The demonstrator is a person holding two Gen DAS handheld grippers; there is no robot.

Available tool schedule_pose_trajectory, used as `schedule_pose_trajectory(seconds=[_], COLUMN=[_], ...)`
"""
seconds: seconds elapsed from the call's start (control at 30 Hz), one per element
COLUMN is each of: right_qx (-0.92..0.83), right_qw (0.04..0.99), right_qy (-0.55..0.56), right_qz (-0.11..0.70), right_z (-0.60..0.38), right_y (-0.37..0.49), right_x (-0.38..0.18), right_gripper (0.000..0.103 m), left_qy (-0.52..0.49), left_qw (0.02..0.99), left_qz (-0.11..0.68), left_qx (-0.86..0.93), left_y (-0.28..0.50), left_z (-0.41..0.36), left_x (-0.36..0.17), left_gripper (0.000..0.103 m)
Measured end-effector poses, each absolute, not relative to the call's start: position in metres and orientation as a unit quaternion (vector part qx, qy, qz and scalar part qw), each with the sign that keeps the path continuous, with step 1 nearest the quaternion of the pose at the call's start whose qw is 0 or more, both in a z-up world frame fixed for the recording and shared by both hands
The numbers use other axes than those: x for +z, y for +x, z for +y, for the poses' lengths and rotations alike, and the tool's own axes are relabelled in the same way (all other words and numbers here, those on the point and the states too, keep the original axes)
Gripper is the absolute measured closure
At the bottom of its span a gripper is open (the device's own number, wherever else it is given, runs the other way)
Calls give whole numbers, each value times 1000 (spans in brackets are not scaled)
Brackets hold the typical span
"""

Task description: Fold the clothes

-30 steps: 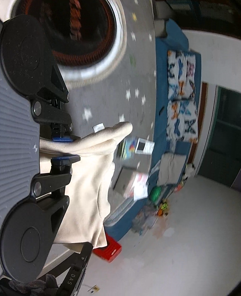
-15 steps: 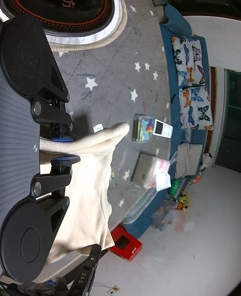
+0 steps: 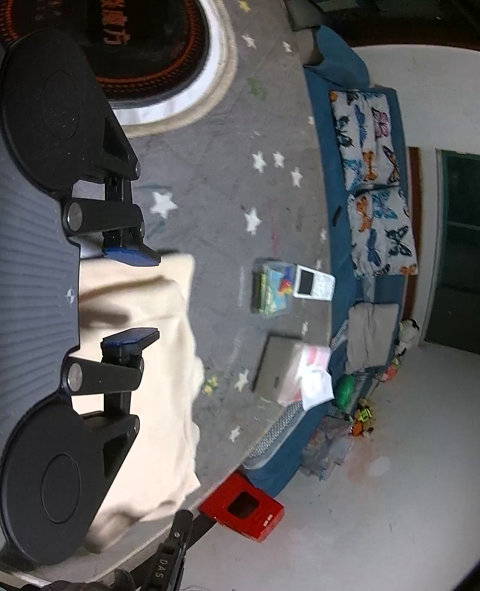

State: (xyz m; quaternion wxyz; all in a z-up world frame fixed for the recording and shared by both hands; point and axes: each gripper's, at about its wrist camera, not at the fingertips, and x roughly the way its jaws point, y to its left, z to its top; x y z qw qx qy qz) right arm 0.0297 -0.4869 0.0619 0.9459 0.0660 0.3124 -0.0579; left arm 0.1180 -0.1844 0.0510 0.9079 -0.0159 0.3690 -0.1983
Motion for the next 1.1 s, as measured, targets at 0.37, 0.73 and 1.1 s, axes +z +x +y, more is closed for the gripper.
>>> schedule_pose_trajectory(seconds=[0.37, 0.73, 1.1], right_qx=[-21, -17, 15], right_qw=[939, 934, 938], right_qy=[63, 46, 28], right_qz=[336, 355, 344], right_z=[-461, -456, -441], right_y=[57, 66, 15], right_x=[48, 37, 58], right_gripper=[85, 82, 75], left_qy=[6, 19, 19], left_qw=[901, 899, 900], left_qz=[376, 380, 359], left_qx=[-218, -219, -249], left_y=[130, 136, 93], left_z=[-211, -216, -204], left_x=[39, 28, 45], left_gripper=[65, 65, 64])
